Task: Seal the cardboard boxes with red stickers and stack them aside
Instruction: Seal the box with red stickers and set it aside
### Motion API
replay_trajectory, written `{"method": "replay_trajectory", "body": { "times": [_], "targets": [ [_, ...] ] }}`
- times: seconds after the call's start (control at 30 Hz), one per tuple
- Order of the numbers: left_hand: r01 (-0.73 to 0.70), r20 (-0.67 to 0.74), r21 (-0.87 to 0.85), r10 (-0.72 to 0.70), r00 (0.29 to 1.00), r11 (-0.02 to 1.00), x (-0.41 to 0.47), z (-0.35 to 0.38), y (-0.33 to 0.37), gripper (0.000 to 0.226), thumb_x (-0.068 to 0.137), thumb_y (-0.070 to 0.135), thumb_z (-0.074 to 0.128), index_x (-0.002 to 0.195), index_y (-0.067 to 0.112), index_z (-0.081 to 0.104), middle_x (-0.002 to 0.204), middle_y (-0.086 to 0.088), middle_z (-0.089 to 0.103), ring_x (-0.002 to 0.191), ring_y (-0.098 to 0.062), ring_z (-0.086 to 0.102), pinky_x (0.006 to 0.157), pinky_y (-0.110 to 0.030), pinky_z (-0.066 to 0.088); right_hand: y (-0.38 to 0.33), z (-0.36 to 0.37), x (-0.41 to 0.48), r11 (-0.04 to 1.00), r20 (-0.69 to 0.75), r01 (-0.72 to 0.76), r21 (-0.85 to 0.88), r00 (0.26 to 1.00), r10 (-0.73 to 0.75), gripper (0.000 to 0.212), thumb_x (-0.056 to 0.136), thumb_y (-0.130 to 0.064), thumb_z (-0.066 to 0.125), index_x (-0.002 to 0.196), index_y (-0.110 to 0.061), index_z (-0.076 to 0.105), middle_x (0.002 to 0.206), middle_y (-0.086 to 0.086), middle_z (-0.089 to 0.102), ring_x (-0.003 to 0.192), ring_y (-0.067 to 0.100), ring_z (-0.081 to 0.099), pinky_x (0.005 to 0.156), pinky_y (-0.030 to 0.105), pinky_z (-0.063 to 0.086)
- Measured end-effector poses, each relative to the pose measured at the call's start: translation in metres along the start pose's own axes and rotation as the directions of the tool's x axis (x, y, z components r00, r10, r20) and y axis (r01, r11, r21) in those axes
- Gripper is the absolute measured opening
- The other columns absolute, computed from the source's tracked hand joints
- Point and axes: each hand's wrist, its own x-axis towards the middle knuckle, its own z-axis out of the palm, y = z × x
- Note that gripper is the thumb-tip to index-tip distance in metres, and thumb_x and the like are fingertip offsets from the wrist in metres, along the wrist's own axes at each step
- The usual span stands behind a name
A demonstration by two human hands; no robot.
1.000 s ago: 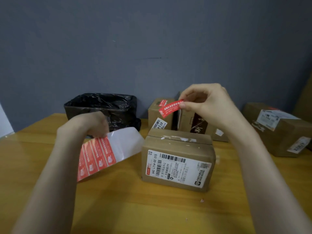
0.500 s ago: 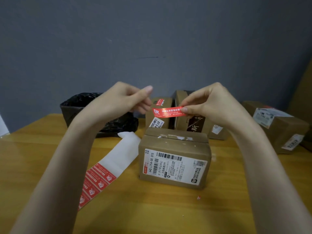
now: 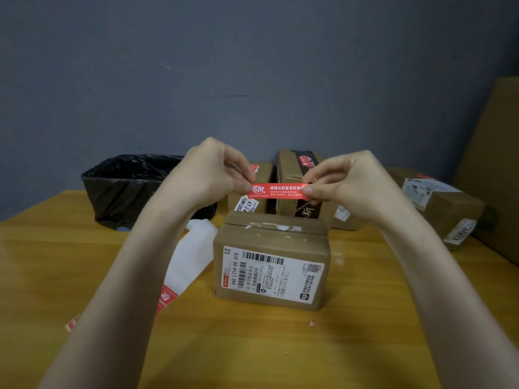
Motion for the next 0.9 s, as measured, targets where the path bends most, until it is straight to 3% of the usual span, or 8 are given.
{"method": "replay_trajectory", "body": {
  "times": [0.07,0.2,0.33,0.5,0.57,0.73,0.83,0.9],
  "targets": [
    [-0.002,-0.022,0.039,0.002,1.0,0.999,0.0,0.004,0.0,0.014,0.076,0.012,0.075,0.07,0.023,0.07,0.071,0.005,0.071,0.073,-0.002,0.066,0.072,-0.019,0.051,0.0,0.002,-0.001,1.0,0.011,-0.014,-0.013,1.0,0.014,0.02,0.071,-0.022,0.077,0.089,-0.02,0.069,0.067,-0.001,0.072,0.076,0.002,0.068,0.075,0.016,0.046],
    [-0.012,-0.025,0.006,0.013,1.0,1.0,0.0,0.004,-0.001,0.014,0.077,0.01,0.074,0.069,0.02,0.069,0.071,0.003,0.071,0.078,-0.011,0.067,0.084,-0.033,0.053,-0.002,0.002,-0.002,0.999,0.038,-0.04,0.028,0.999,0.039,0.007,0.07,-0.016,0.078,0.072,-0.014,0.071,0.067,0.002,0.072,0.067,0.011,0.071,0.076,0.028,0.057],
    [-0.039,-0.016,-0.114,0.037,0.999,0.993,-0.002,0.0,-0.001,0.014,0.079,0.009,0.071,0.07,0.02,0.068,0.077,0.005,0.069,0.081,-0.009,0.064,0.082,-0.026,0.049,-0.002,0.0,-0.001,0.997,0.007,-0.052,0.064,0.999,0.052,0.008,0.071,-0.019,0.078,0.065,-0.019,0.073,0.071,-0.001,0.072,0.079,0.017,0.069,0.08,0.037,0.056],
    [-0.054,0.032,-0.126,0.058,0.998,0.991,0.001,-0.001,-0.006,0.012,0.078,0.012,0.072,0.071,0.022,0.069,0.074,0.01,0.068,0.07,0.004,0.062,0.069,-0.011,0.048,-0.002,-0.002,-0.002,0.988,0.012,-0.066,0.142,0.998,0.065,0.006,0.073,-0.018,0.075,0.069,-0.017,0.071,0.074,-0.004,0.068,0.073,0.009,0.062,0.059,0.014,0.054],
    [-0.048,0.047,-0.136,0.055,0.997,0.99,0.002,-0.001,-0.007,0.013,0.079,0.011,0.071,0.071,0.022,0.069,0.072,0.01,0.069,0.066,0.008,0.062,0.065,-0.004,0.046,-0.002,-0.002,-0.001,0.986,0.015,-0.085,0.145,0.996,0.083,0.007,0.073,-0.02,0.075,0.068,-0.019,0.071,0.077,-0.002,0.068,0.074,0.009,0.061,0.058,0.015,0.053],
    [-0.025,0.046,-0.174,0.034,0.998,0.984,0.001,-0.005,-0.009,0.013,0.079,0.01,0.071,0.072,0.021,0.068,0.071,0.011,0.069,0.074,0.002,0.065,0.072,-0.013,0.046,0.001,0.003,0.001,0.981,0.066,-0.119,0.153,0.992,0.11,0.006,0.076,-0.02,0.073,0.071,-0.018,0.07,0.082,-0.002,0.066,0.082,0.01,0.06,0.061,0.019,0.052],
    [-0.018,0.034,-0.205,0.025,0.999,0.979,0.001,-0.005,-0.009,0.012,0.077,0.01,0.072,0.077,0.021,0.067,0.072,0.007,0.071,0.077,-0.005,0.067,0.08,-0.022,0.049,0.002,0.005,0.002,0.971,0.082,-0.137,0.198,0.989,0.122,0.006,0.077,-0.014,0.072,0.072,-0.014,0.069,0.076,0.0,0.068,0.075,0.01,0.063,0.059,0.018,0.053],
    [0.007,0.044,-0.216,0.003,0.999,0.976,0.001,-0.005,-0.01,0.018,0.077,0.012,0.072,0.087,0.021,0.06,0.07,0.002,0.073,0.076,-0.005,0.068,0.073,-0.019,0.047,0.002,0.006,0.002,0.969,0.075,-0.143,0.204,0.989,0.13,0.007,0.077,-0.011,0.072,0.073,-0.013,0.068,0.071,-0.001,0.068,0.066,0.006,0.063,0.055,0.015,0.051]
  ]
}}
